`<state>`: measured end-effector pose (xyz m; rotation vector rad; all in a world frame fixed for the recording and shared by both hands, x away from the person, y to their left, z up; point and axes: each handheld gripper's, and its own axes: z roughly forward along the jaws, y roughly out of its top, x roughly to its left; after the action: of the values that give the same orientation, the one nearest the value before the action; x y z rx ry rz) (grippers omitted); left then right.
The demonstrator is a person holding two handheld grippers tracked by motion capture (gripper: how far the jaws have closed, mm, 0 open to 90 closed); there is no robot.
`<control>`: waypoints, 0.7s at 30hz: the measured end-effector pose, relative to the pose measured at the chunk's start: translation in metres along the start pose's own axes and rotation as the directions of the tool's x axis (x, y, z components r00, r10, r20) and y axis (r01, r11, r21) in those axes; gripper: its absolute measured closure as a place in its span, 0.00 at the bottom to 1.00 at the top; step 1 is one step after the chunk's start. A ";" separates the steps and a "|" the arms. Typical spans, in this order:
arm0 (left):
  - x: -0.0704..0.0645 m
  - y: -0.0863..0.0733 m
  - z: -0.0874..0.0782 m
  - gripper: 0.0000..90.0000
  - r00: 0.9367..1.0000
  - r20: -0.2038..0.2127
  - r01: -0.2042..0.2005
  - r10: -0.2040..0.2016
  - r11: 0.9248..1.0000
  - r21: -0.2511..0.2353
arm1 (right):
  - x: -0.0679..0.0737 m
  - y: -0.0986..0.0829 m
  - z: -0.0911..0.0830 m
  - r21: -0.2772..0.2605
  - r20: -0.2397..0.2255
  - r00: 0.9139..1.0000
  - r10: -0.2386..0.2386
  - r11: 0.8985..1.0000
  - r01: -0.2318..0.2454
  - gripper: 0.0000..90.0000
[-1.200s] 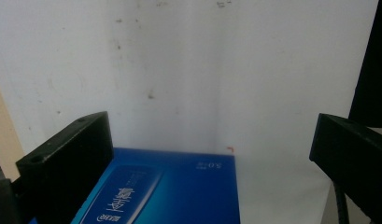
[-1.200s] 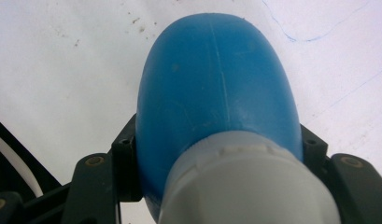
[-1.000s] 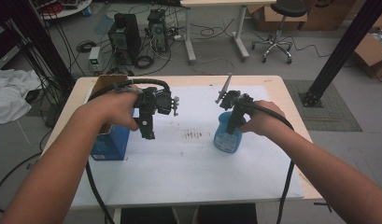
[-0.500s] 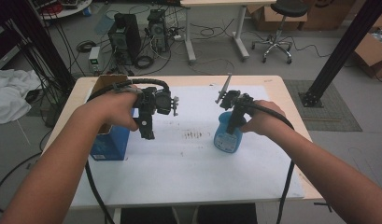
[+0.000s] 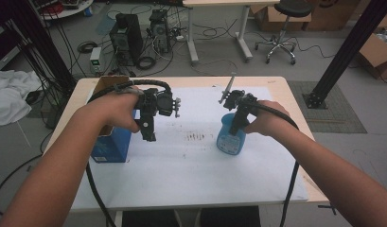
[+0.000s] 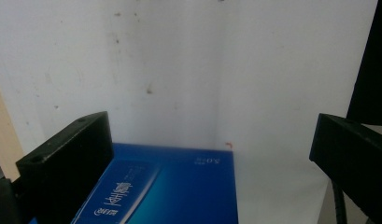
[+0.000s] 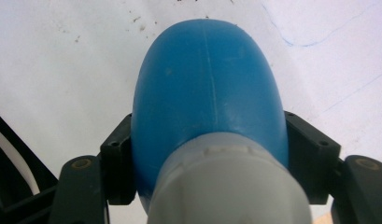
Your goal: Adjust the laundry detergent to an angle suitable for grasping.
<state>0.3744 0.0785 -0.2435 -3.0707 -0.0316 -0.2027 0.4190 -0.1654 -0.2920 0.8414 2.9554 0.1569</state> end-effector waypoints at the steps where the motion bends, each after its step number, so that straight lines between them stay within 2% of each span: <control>1: 0.000 0.000 0.000 0.00 1.000 0.003 0.002 -0.002 1.000 0.000 | 0.000 0.000 0.000 0.000 0.001 1.000 -0.005 1.000 0.005 0.34; 21: 0.002 0.001 0.002 0.00 1.000 0.008 0.000 0.000 1.000 -0.001 | -0.004 0.003 -0.003 -0.011 -0.029 0.998 -0.055 0.998 0.054 0.23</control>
<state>0.3763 0.0780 -0.2451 -3.0728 -0.0325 -0.1909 0.4242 -0.1652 -0.2890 0.7632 2.9984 0.1823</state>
